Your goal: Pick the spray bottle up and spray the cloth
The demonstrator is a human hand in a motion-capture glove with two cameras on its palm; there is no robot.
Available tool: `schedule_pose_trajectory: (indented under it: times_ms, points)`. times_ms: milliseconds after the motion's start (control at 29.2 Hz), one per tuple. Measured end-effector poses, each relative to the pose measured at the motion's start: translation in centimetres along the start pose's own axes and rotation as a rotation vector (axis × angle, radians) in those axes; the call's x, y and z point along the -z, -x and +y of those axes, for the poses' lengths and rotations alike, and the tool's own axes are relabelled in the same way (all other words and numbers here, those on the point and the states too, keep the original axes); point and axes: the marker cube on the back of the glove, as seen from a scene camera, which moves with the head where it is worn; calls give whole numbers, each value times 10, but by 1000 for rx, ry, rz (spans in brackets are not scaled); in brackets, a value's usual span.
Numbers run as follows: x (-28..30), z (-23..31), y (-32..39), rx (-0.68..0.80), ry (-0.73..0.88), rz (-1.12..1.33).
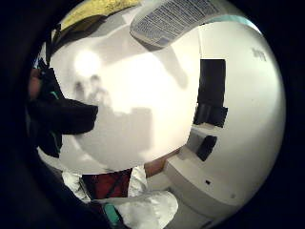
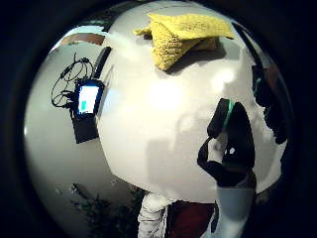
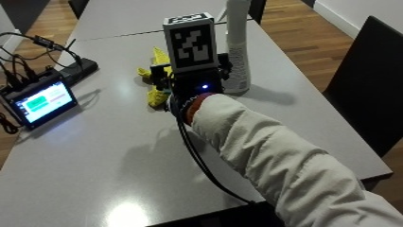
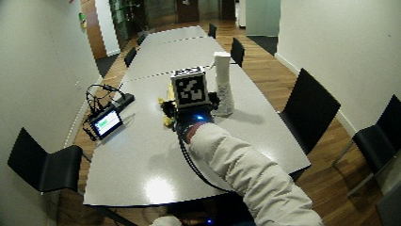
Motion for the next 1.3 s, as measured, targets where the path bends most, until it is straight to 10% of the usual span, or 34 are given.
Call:
schedule_pose_trajectory:
  times_ms: [1303]
  points:
    - [12, 23, -43, 53, -109, -325]
